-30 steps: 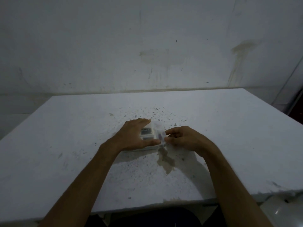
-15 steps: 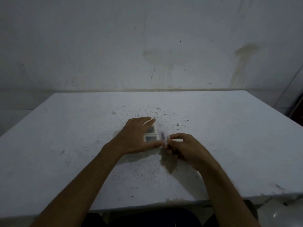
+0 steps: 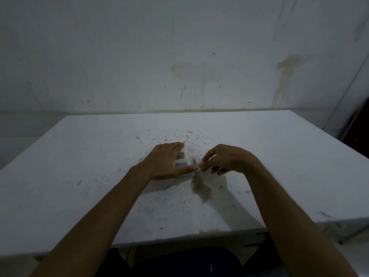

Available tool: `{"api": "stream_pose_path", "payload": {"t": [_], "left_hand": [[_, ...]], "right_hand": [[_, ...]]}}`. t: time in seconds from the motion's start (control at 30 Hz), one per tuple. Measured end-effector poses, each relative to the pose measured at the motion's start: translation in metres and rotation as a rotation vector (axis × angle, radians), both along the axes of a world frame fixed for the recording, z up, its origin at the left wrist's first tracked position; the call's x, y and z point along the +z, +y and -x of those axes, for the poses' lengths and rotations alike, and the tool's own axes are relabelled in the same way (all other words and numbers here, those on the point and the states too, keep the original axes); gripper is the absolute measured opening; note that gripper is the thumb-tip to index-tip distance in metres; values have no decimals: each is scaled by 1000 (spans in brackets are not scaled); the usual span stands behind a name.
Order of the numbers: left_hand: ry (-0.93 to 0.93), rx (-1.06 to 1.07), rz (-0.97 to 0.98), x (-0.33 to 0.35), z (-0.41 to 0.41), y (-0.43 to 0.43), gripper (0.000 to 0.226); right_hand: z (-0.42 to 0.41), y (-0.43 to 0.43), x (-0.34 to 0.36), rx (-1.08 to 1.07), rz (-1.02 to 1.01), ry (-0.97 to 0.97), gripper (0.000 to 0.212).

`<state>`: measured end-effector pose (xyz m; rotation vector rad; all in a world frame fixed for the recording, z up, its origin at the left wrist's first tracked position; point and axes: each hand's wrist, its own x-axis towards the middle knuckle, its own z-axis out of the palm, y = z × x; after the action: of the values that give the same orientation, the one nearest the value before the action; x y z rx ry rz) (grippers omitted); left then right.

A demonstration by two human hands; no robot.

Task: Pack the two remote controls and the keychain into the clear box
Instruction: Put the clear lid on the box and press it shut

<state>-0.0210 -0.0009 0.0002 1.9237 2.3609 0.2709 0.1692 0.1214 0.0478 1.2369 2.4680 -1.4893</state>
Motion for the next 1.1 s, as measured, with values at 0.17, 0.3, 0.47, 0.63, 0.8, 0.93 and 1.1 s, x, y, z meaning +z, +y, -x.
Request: {"api": "stream_pose_path", "payload": {"t": [0.17, 0.3, 0.47, 0.63, 0.8, 0.93, 1.1], "left_hand": [[-7, -29, -41, -2, 3, -1, 111], [5, -49, -43, -4, 6, 0, 108], [0, -44, -35, -5, 7, 2, 108], [-7, -24, -41, -6, 7, 4, 109], [0, -33, -16, -9, 8, 4, 110], [-6, -9, 7, -7, 8, 6, 111], [53, -19, 12, -5, 0, 5, 110]], "right_hand": [[17, 19, -16, -273, 153, 223, 32], [24, 26, -32, -317, 306, 263, 33], [39, 40, -24, -264, 191, 202, 28], [58, 41, -28, -321, 152, 240, 32], [63, 40, -20, -326, 244, 199, 23], [59, 37, -25, -306, 57, 207, 28], [49, 19, -66, -331, -317, 429, 36]]}}
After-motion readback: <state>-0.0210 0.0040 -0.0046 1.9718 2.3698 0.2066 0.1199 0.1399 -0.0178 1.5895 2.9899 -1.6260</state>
